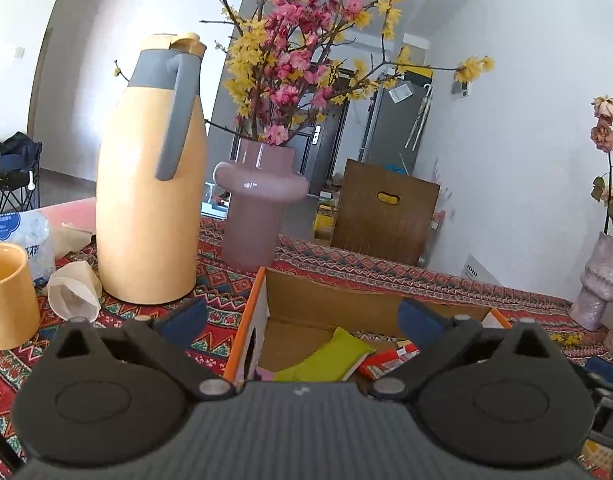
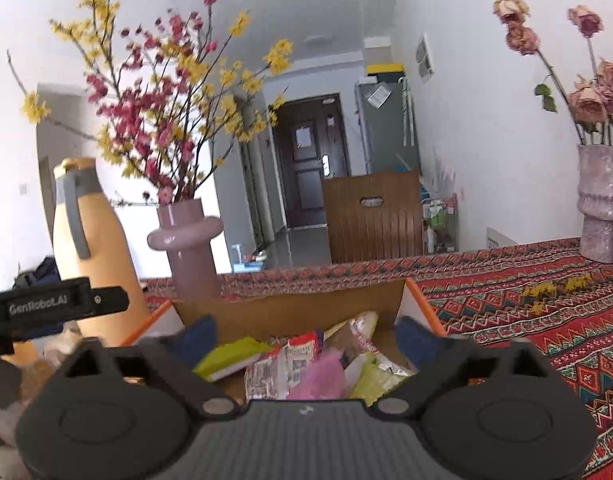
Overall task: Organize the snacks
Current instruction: 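Open both grippers to drop both packets into the box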
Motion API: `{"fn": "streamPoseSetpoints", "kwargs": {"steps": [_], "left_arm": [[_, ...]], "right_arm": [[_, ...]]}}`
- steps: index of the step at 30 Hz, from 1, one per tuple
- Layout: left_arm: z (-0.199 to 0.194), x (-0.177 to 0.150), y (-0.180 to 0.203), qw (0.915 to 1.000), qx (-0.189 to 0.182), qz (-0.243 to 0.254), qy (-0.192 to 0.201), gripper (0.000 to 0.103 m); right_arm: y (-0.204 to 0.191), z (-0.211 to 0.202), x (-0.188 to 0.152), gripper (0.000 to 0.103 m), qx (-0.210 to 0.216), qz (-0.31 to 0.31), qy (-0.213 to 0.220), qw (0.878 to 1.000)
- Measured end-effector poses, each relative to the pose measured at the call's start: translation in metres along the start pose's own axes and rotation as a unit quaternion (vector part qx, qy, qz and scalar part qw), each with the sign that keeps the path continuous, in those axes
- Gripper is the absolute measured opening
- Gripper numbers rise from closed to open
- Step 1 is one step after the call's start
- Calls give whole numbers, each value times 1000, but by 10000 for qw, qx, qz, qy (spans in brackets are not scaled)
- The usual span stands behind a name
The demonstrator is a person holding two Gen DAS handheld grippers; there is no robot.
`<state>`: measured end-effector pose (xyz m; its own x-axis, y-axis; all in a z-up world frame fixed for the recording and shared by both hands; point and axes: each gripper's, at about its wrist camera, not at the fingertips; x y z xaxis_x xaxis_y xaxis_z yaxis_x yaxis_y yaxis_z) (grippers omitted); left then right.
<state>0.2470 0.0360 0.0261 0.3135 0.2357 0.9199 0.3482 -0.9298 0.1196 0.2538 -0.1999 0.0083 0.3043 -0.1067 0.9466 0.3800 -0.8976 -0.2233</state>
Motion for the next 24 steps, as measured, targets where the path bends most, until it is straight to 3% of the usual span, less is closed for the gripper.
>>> {"fn": "streamPoseSetpoints", "kwargs": {"steps": [13,24], "left_arm": [[-4,2,1,10000,39,-1,-51,103],[-58,14,-15,9998,-88,-16,183,103]], "right_arm": [[1,3,-4,103,-123,8,-111,9999],[-25,-36,10,103,-36,-230,184,9996]]}}
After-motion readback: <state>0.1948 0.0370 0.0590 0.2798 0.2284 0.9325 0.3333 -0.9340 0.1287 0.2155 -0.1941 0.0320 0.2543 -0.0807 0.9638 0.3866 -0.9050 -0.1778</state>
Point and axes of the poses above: each gripper's, at about its wrist camera, not at the fingertips, and z roughly the way its jaws point, y to its right, x to its top, and after that the axes turned 14 degrees about x, right-handed
